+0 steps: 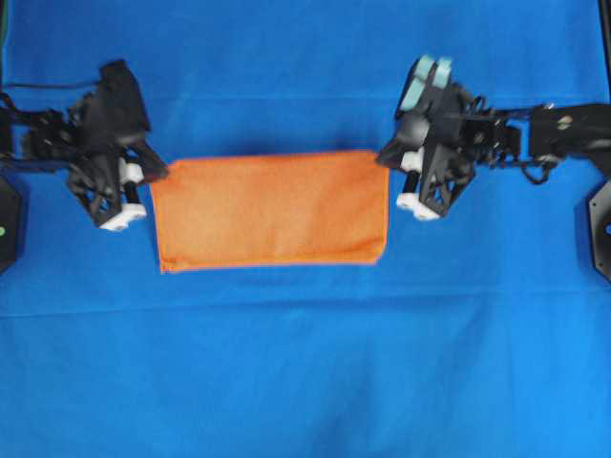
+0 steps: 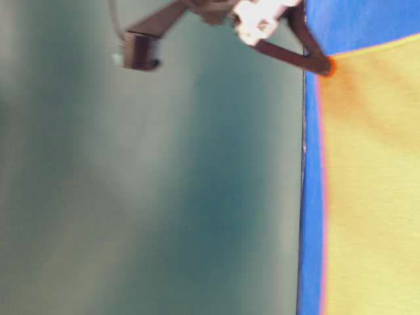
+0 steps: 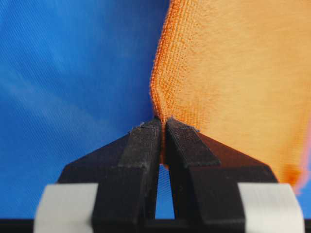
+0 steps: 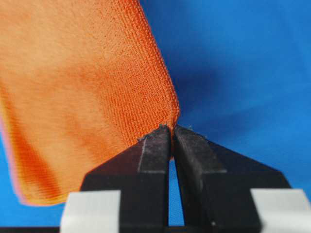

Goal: Fold the orange towel.
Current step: 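Grasp the folded towel's two top corners with both grippers and lift, then swing the lifted towel to vertical, left gripper moving toward the bottom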

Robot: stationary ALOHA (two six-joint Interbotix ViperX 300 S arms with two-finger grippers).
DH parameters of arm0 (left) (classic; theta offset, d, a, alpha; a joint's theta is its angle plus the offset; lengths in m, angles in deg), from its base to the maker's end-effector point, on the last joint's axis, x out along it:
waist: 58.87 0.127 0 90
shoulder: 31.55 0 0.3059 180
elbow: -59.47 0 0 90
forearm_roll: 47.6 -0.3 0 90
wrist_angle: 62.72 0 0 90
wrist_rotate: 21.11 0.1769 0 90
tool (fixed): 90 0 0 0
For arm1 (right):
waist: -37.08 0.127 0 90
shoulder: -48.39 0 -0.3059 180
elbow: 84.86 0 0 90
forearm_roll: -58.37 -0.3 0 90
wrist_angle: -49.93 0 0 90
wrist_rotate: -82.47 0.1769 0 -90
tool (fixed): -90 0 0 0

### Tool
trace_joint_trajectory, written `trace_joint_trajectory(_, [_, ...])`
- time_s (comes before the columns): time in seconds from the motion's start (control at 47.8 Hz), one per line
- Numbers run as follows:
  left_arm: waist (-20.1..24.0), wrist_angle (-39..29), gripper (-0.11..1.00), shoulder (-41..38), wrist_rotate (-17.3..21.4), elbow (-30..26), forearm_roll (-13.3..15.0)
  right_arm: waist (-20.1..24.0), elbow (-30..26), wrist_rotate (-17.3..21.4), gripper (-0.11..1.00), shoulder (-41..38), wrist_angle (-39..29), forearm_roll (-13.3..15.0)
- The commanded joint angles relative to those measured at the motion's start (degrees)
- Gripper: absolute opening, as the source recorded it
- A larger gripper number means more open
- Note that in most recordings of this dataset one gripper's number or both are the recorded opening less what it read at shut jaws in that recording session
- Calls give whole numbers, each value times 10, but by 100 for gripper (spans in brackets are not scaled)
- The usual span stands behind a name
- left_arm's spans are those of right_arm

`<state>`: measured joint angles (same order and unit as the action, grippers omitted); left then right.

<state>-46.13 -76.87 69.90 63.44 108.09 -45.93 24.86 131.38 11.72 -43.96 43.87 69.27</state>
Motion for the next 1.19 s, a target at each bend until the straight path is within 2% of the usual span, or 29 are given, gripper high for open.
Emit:
trace_joint_trajectory(0.0, [-6,-8,1,50,1,-9,-1,6,-14,-1,3,39,-14,7])
trace_joint_trajectory(0.23, [-25,-3,1,111,-3,2,-1,21,-16,-1,3,82,-31,10])
trace_joint_trajectory(0.439, [-36,10,1,102,-5,-2,0,22,-16,0,3,82,-31,10])
trace_joint_trajectory(0.69, [-83,89,1,63,-5,-20,-1,-2,-20,0,3,76,-28,25])
trace_joint_trajectory(0.816, [-116,137,1,20,3,-49,0,-35,-30,0,3,66,-28,42])
trace_joint_trajectory(0.983, [-146,165,1,-48,11,-107,-1,-82,-56,0,3,42,-27,76])
trace_joint_trajectory(1.171, [-171,171,1,-134,61,-205,-1,-123,-98,0,3,10,-27,116])
